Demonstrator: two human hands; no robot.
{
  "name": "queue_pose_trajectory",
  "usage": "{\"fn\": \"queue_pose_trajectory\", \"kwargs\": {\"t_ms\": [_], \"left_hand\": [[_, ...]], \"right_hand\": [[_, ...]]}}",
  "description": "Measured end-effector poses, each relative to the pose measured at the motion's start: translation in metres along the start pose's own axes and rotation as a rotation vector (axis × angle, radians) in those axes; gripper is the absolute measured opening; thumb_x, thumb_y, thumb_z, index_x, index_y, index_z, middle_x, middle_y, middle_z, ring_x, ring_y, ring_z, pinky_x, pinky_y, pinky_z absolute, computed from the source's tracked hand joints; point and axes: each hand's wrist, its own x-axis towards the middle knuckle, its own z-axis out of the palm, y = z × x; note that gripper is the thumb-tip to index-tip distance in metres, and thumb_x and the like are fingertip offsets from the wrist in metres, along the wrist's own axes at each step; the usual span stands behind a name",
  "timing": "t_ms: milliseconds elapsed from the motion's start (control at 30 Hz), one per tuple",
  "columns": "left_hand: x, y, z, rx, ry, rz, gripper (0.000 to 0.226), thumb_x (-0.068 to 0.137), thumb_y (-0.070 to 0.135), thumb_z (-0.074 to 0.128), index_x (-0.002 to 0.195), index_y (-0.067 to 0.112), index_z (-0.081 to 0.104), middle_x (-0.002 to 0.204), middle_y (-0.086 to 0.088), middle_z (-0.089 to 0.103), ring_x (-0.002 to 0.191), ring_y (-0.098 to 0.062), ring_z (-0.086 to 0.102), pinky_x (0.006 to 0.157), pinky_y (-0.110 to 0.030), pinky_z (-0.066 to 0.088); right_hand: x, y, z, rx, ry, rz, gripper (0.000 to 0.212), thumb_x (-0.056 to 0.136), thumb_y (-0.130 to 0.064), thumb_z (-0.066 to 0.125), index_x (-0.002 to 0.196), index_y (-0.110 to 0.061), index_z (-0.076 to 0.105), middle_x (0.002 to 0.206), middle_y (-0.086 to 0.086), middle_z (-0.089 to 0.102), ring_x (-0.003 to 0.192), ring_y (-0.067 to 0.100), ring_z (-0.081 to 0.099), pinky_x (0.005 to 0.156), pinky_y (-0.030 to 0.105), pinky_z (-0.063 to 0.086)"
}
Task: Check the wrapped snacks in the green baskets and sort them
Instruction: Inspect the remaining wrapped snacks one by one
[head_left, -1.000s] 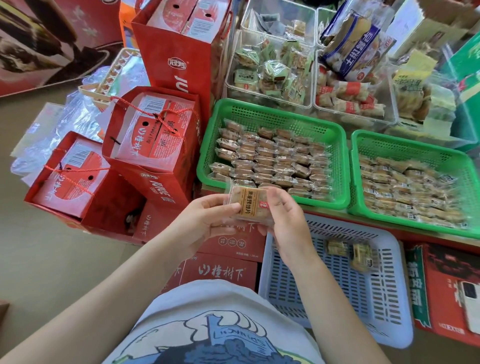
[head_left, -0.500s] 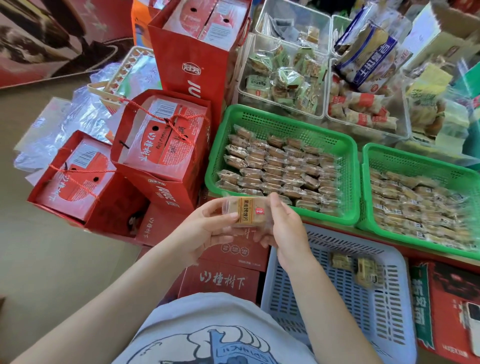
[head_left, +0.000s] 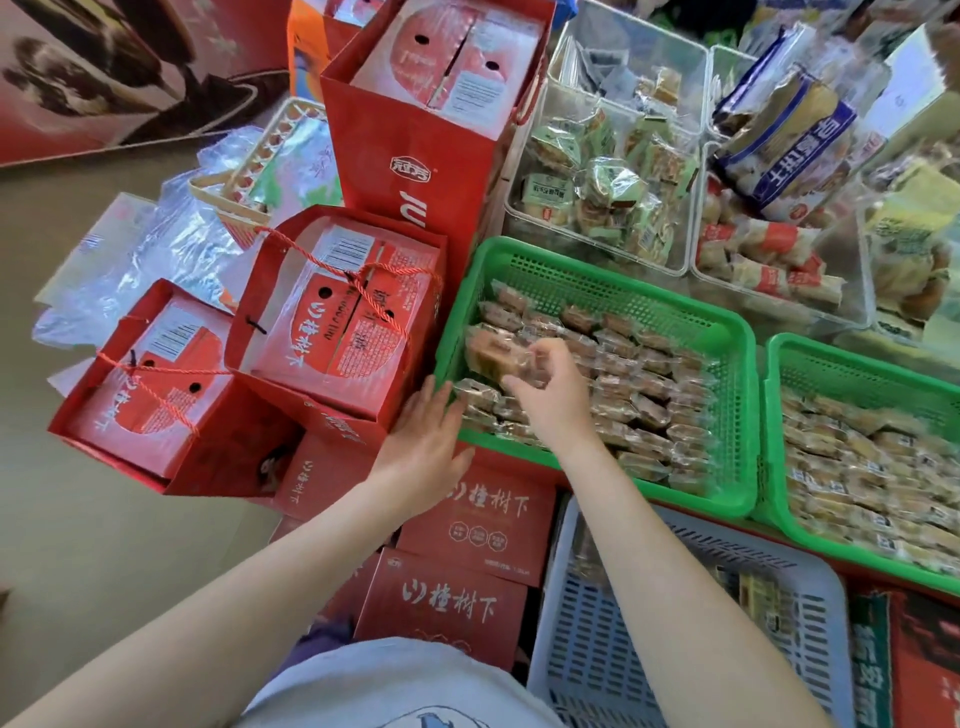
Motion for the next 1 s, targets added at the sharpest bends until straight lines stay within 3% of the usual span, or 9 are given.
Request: {"fn": "queue_pose_trajectory", "kwargs": {"t_ms": [133,333,533,700,800,833,900,1000], "left_hand": [[0.004,0.000,0.006,0.037,-0.029,-0.016,0.070,0.107,0.046,0.033,0.162,0.012,0.006,0.169,-0.011,-0.012,0.152,-0.023,-0.025,0.114,-0.032,-0.020],[0.018,-0.006,0.010,0.057,-0.040,0.011,0.074,0.106,0.051,0.031,0.161,0.008,0.007,0.168,-0.011,-0.016,0.149,-0.024,-0.032,0.115,-0.033,-0.023],[0.027,-0.010,0.019,0.048,0.001,0.035,0.091,0.090,0.064,0.001,0.160,0.007,0.000,0.167,-0.007,-0.019,0.148,-0.021,-0.035,0.118,-0.034,-0.020],[0.029,-0.010,0.027,0.033,0.056,0.027,0.090,0.091,0.063,0.007,0.160,0.006,0.001,0.167,-0.008,-0.016,0.151,-0.022,-0.029,0.124,-0.039,-0.010],[0.037,-0.009,0.026,0.070,0.069,0.051,0.088,0.094,0.062,0.010,0.160,0.005,0.001,0.168,-0.011,-0.012,0.154,-0.025,-0.021,0.126,-0.043,-0.008],[0.042,-0.008,0.025,0.096,0.053,0.060,0.088,0.093,0.063,0.005,0.160,0.006,-0.003,0.167,-0.010,-0.016,0.153,-0.025,-0.023,0.125,-0.044,-0.012],[0.053,-0.005,0.022,0.170,0.022,0.083,0.089,0.089,0.065,-0.007,0.159,0.010,-0.010,0.167,-0.007,-0.020,0.152,-0.023,-0.027,0.122,-0.048,-0.018],[0.061,-0.002,0.023,0.246,0.011,0.091,0.086,0.089,0.065,-0.014,0.157,0.014,-0.009,0.169,-0.005,-0.012,0.154,-0.021,-0.020,0.120,-0.054,-0.020]], "right_hand": [[0.022,0.021,0.019,-0.366,-0.057,-0.204,0.024,0.090,-0.006,0.066,0.110,-0.014,0.054,0.097,0.000,0.065,0.088,0.023,0.062,0.072,0.037,0.051],[0.031,0.033,0.030,-0.636,-0.077,-0.487,0.037,0.083,0.004,0.068,0.117,-0.005,0.059,0.098,0.012,0.062,0.091,0.031,0.056,0.073,0.037,0.047],[0.035,0.033,0.029,-0.698,-0.104,-0.433,0.029,0.087,0.002,0.063,0.115,-0.004,0.055,0.093,0.014,0.057,0.086,0.032,0.055,0.065,0.037,0.043],[0.046,0.034,0.046,-0.660,-0.068,-0.448,0.024,0.082,0.002,0.068,0.102,-0.006,0.056,0.089,0.010,0.060,0.080,0.030,0.054,0.062,0.036,0.042],[0.049,0.048,0.046,-0.736,0.002,-0.496,0.005,0.088,-0.012,0.066,0.088,-0.007,0.065,0.092,0.012,0.056,0.084,0.030,0.051,0.065,0.037,0.041],[0.049,0.051,0.045,-0.729,0.007,-0.497,0.010,0.090,-0.014,0.062,0.085,-0.006,0.065,0.089,0.012,0.053,0.083,0.030,0.049,0.065,0.036,0.039],[0.052,0.051,0.040,-0.653,0.021,-0.464,0.010,0.090,-0.008,0.057,0.087,-0.003,0.066,0.087,0.011,0.051,0.083,0.029,0.047,0.066,0.037,0.042],[0.064,0.050,0.035,-0.600,0.072,-0.398,0.010,0.090,0.000,0.060,0.099,-0.001,0.064,0.094,0.012,0.059,0.090,0.029,0.052,0.074,0.039,0.047]]}}
